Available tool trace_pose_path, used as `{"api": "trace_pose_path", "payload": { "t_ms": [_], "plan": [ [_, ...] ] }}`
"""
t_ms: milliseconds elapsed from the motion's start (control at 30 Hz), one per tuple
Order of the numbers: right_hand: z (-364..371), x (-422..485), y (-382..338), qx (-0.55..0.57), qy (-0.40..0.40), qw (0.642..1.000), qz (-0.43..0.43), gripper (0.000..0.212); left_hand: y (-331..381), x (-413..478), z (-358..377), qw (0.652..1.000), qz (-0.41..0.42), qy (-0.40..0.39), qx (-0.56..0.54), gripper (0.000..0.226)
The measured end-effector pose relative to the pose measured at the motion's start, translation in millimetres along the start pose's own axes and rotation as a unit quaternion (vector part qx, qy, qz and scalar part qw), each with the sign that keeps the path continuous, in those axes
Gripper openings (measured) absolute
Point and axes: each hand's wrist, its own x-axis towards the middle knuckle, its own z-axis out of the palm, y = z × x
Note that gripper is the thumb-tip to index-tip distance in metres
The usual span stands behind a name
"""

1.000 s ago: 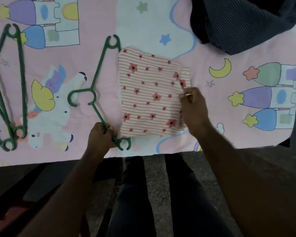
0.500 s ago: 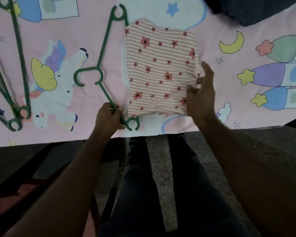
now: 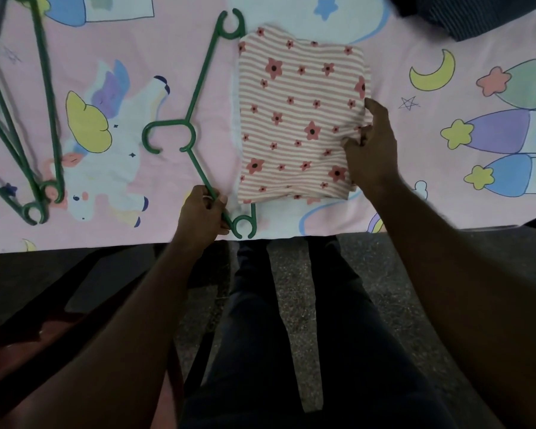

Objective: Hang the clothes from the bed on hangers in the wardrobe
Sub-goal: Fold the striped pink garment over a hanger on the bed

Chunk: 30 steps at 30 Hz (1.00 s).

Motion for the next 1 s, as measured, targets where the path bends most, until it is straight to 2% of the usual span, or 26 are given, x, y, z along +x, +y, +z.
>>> {"api": "trace_pose_path", "payload": {
  "t_ms": [200,267,367,433,500,633,733,800,867,1000],
  "plan": [
    [-1,-7,0,0.029,-0.021,0.999,0.014,0.068,-4,-10,0,0.999,-0.038,0.003,-0.026,0.02],
    [-1,-9,5,0.057,-0.039,0.997,0.025,0.065,-5,-11,-2,0.999,-0.038,0.038,-0.004,0.028],
    [-5,-3,2,0.084,-0.034,0.995,0.047,0.05,5,-13,-6,0.983,0.042,0.149,0.102,0.039],
    [-8,7,-5,0.086,-0.005,0.995,0.058,0.039,20,-12,-3,0.972,0.115,0.172,0.108,0.038],
    [-9,22,-13,0.068,0.017,0.997,0.046,0.033,37,-2,8,0.974,0.144,0.138,0.104,0.041],
    [-8,51,-31,0.036,0.049,0.998,-0.03,0.009,60,24,34,0.992,0.086,0.049,0.08,0.052],
    [-7,59,-36,0.024,0.068,0.995,-0.07,0.014,58,29,45,0.996,0.065,0.034,0.056,0.046],
    [-8,59,-28,0.039,0.059,0.997,-0.015,0.02,55,25,47,0.997,0.066,0.033,0.039,0.044],
    [-11,55,-22,0.071,0.042,0.996,0.044,0.041,52,24,47,0.997,0.072,0.027,0.031,0.044],
    [-20,28,-15,0.046,-0.006,0.998,0.046,0.066,54,31,42,0.996,0.065,-0.002,0.069,0.05]
  ]
}}
